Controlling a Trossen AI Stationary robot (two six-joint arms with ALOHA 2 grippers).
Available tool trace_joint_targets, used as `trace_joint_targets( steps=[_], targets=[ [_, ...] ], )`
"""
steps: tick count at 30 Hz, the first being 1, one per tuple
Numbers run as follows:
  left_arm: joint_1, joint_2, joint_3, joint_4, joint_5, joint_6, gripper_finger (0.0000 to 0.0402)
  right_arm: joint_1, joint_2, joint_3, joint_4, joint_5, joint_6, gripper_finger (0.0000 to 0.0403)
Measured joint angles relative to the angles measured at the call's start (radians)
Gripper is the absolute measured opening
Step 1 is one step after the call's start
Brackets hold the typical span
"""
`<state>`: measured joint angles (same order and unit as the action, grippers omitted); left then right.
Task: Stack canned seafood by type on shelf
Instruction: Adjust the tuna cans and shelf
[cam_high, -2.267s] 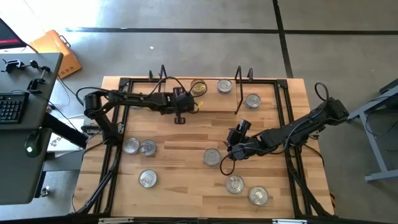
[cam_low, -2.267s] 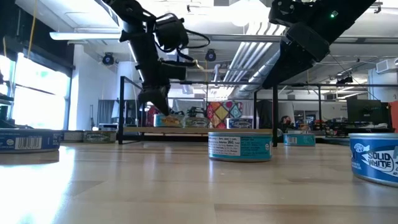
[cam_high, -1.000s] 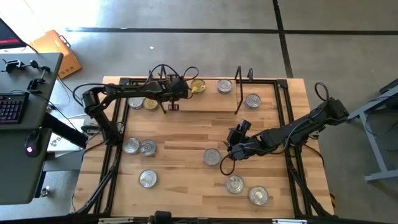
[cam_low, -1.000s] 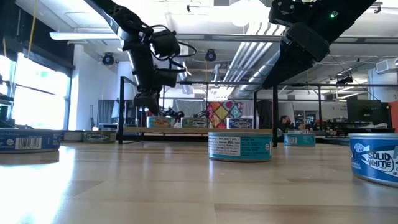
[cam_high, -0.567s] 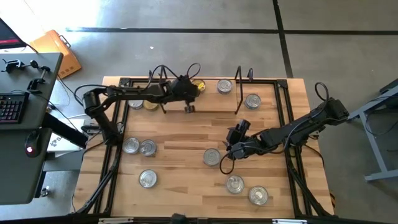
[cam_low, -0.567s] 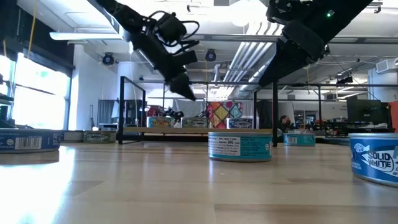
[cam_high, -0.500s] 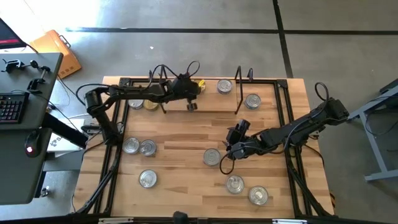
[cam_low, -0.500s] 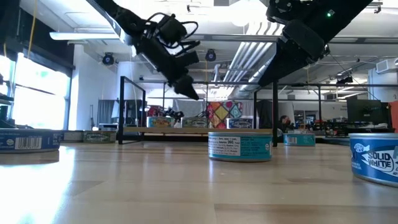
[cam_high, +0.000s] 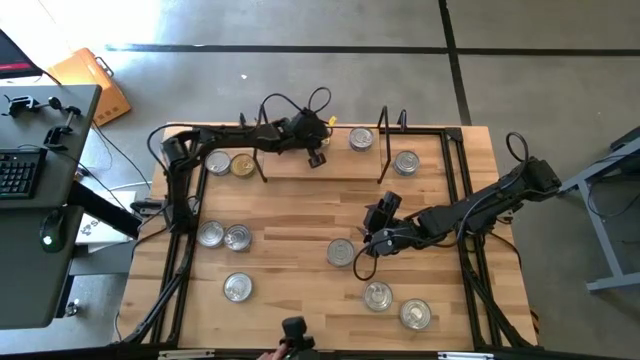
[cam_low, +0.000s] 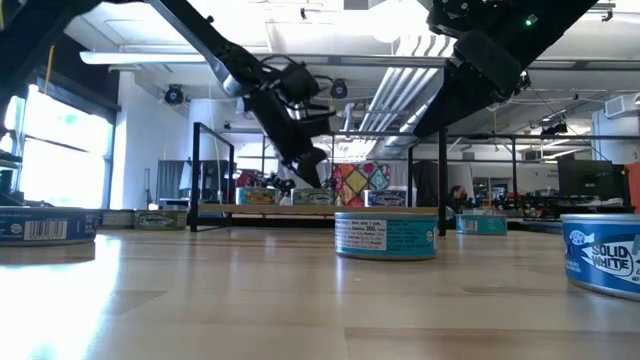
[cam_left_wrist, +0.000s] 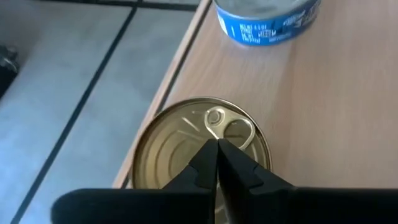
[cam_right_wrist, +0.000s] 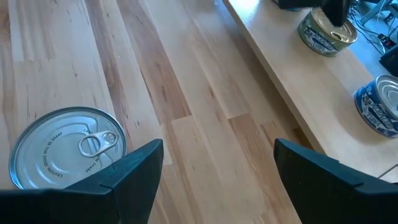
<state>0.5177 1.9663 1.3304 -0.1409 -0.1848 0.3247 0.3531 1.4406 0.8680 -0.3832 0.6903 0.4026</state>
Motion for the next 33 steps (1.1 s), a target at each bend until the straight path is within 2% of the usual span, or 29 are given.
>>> trace_joint_targets(
  steps=[7,11,16,23,33],
  targets=[
    [-0.006,0.038,0.048,-0.027,0.027,0.093,0.0001,0.0,0.0,0.0,0.0,-0.002,-0.001,0.0298],
    [-0.02,0.015,0.048,-0.025,0.053,0.148,0.0001,0.0,0.0,0.0,0.0,-0.002,0.0,0.0298],
    [-0.03,-0.033,0.048,-0.022,0.053,0.124,0.0001,0.0,0.0,0.0,0.0,-0.002,0.0,0.0298],
    [-0.043,-0.031,0.035,-0.064,0.224,0.141,0.0001,0.0,0.0,0.0,0.0,-0.002,0.009,0.0298],
    [-0.048,-0.03,-0.024,-0.069,0.114,0.19,0.0001,0.0,0.0,0.0,0.0,-0.002,0.008,0.0298]
  ],
)
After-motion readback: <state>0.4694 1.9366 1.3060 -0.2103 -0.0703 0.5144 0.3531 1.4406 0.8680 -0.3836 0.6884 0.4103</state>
